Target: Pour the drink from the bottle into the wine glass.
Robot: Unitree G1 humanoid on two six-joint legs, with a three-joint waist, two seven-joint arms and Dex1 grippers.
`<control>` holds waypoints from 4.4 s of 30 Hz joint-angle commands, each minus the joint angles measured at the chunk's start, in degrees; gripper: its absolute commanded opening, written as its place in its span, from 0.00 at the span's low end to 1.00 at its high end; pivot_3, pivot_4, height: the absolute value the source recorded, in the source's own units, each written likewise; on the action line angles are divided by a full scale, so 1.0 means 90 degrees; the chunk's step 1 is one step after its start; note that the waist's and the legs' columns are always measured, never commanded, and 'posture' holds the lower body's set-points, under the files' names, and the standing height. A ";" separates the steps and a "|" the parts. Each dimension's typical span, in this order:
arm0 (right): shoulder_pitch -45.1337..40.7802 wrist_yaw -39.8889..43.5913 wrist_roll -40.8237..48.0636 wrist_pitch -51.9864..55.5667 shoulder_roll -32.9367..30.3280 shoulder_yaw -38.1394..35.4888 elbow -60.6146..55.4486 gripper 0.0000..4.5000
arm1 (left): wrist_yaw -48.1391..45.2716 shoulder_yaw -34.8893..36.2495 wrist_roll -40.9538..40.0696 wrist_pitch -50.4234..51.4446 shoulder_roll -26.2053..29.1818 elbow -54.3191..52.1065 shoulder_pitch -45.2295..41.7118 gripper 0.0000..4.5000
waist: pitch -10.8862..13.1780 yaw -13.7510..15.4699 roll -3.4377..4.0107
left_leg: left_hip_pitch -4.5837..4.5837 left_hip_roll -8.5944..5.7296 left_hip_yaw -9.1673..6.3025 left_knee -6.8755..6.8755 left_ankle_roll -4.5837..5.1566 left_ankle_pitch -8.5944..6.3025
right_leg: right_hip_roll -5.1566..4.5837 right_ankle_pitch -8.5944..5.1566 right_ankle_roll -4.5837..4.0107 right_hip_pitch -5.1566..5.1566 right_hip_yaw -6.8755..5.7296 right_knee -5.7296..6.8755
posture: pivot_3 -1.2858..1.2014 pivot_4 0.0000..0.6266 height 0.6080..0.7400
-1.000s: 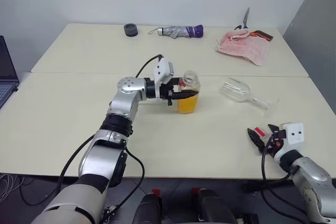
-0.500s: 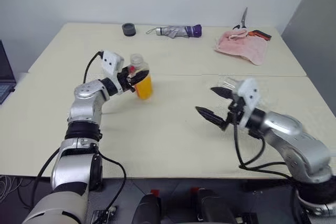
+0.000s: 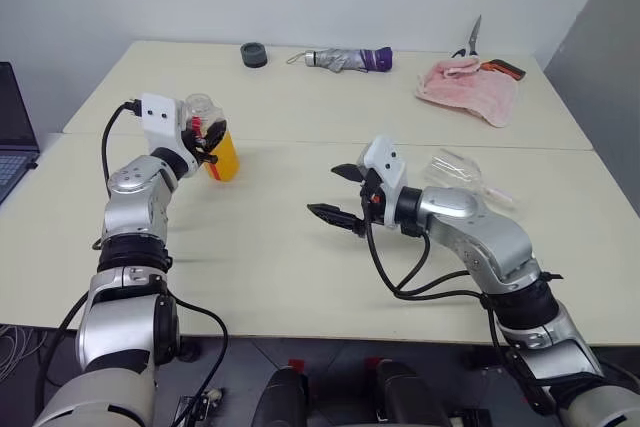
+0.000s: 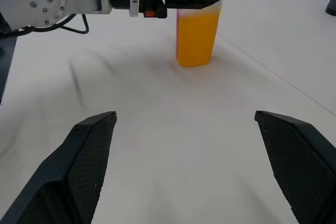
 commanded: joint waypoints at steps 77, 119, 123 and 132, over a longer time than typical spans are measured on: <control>-0.2883 0.3740 -0.3361 -0.1077 -0.3154 0.1200 0.5892 1.00 | -0.3675 -0.2471 -0.0540 0.0088 -0.0444 -0.5128 0.2365 1.00 | 0.0014 -0.0023 0.0025 | 0.0011 -0.0002 0.0030 -0.0014 -0.0001 0.0003 | 0.0009 0.0001 0.0001 0.0005 0.0029 -0.0018 | 0.52 0.24 1.00; -0.1857 -0.0272 -0.1851 -0.3657 0.1845 -0.2250 0.5989 0.05 | -0.2792 -0.0782 -0.1352 0.1653 0.0604 -0.5797 0.3332 1.00 | 0.0039 -0.0169 0.0068 | 0.0001 0.0014 0.0021 -0.0010 -0.0005 0.0005 | -0.0005 0.0002 -0.0001 -0.0008 0.0026 0.0005 | 0.52 0.24 1.00; -0.1563 -0.0529 -0.1763 -0.4278 0.2143 -0.2223 0.6241 0.05 | -0.2822 -0.0730 -0.1362 0.1728 0.0750 -0.5860 0.3301 1.00 | 0.0039 -0.0140 0.0068 | 0.0000 0.0013 0.0016 -0.0015 -0.0005 0.0005 | -0.0006 0.0002 -0.0001 -0.0008 0.0020 0.0000 | 0.52 0.24 1.00; -0.0141 -0.0156 -0.1495 -0.4224 0.1820 -0.1983 0.4730 0.05 | -0.2852 -0.0761 -0.1383 0.1725 0.0868 -0.5756 0.3231 1.00 | 0.0037 -0.0116 0.0066 | 0.0005 0.0012 0.0012 -0.0015 -0.0004 0.0004 | -0.0008 0.0002 -0.0001 0.0001 0.0018 -0.0002 | 0.52 0.24 1.00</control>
